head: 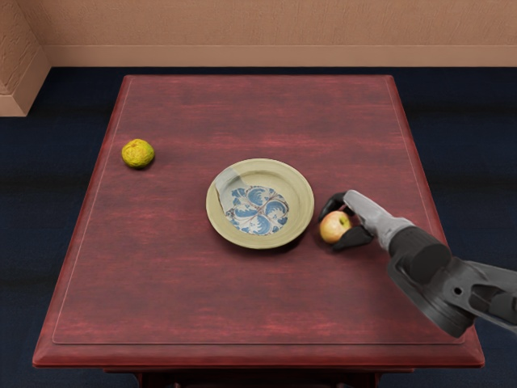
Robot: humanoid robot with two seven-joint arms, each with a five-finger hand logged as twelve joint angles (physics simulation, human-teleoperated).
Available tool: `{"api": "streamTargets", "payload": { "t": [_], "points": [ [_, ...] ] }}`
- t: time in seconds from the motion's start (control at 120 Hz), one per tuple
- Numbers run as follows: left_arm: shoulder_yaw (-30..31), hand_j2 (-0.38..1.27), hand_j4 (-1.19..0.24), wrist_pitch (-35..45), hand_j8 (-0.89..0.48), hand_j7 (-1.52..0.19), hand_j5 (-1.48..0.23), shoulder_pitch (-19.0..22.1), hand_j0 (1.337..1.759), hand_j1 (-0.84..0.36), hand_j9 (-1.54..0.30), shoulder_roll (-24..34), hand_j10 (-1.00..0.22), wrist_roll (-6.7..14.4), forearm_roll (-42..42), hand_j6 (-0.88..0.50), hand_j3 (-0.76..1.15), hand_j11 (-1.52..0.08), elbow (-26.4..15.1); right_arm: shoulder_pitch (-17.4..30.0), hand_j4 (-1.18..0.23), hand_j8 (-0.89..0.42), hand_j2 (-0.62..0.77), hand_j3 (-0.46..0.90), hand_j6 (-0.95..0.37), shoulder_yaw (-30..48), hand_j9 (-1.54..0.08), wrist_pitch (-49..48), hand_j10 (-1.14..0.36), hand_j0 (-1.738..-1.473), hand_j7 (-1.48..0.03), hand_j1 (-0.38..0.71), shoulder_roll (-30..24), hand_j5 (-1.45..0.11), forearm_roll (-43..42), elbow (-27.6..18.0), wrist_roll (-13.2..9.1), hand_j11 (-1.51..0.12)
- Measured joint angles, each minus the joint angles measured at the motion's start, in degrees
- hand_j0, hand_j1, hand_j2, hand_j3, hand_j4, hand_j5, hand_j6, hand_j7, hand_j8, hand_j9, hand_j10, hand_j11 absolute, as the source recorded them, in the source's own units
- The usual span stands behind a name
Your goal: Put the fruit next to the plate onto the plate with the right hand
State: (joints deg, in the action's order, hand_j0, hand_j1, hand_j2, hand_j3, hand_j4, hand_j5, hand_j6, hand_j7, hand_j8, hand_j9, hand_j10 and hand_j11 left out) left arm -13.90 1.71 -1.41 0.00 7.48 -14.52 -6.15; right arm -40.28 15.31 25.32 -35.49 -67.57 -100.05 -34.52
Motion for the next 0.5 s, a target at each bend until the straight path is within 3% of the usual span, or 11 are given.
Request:
{"api": "streamTargets", "payload": {
  "t": [0.075, 0.092, 0.1, 0.308, 0.5],
  "points": [
    [0.00, 0.00, 0.00, 0.00, 0.00, 0.00, 0.00, 0.00, 1.658, 0.35, 0.00, 0.00, 0.00, 0.00, 0.00, 0.00, 0.00, 0.00, 0.00, 0.01, -0.51, -0.29, 0.26, 0.00, -0.28, 0.70, -1.06, -0.83, -0.20, -1.642, -1.05, 0.34, -0.38, -1.04, 0.20, 0.00, -0.03, -0.72],
    [-0.01, 0.00, 0.00, -0.01, 0.00, 0.00, 0.00, 0.00, 1.658, 0.35, 0.00, 0.00, 0.00, 0.00, 0.00, 0.00, 0.00, 0.00, 0.00, 0.00, -0.51, -0.29, 0.25, 0.00, -0.28, 0.92, -1.07, -1.08, -0.25, -1.642, -1.05, 0.33, -0.45, -1.05, 0.25, 0.00, -0.03, -0.64],
    [-0.01, 0.00, 0.00, -0.01, 0.00, 0.00, 0.00, 0.00, 1.658, 0.35, 0.00, 0.00, 0.00, 0.00, 0.00, 0.00, 0.00, 0.00, 0.00, -0.01, -0.51, -0.29, 0.25, 0.00, -0.28, 1.05, -1.07, -1.26, -0.31, -1.642, -1.05, 0.33, -0.47, -1.05, 0.26, 0.00, 0.01, -0.51],
    [-0.05, 0.00, 0.00, 0.00, 0.00, 0.00, 0.00, -0.08, 1.658, 0.35, 0.00, 0.00, 0.00, -0.02, 0.02, 0.00, 0.00, 0.00, -0.01, 0.08, -0.52, -0.31, 0.22, 0.00, -0.30, 3.78, -1.08, -4.31, -0.58, -1.643, -1.05, 0.31, -0.98, -1.06, 0.85, 0.05, -0.42, -0.85],
    [-0.02, 0.00, 0.00, -0.02, 0.00, 0.00, 0.00, -0.29, 1.658, 0.35, 0.00, 0.00, 0.00, -0.03, 0.02, 0.00, 0.00, 0.00, -0.01, 0.11, -0.52, -0.31, 0.22, 0.00, -0.30, 6.99, -1.09, -7.55, -0.70, -1.643, -1.05, 0.30, -1.71, -1.06, 1.03, 0.05, -0.48, -1.00]
  ]
}}
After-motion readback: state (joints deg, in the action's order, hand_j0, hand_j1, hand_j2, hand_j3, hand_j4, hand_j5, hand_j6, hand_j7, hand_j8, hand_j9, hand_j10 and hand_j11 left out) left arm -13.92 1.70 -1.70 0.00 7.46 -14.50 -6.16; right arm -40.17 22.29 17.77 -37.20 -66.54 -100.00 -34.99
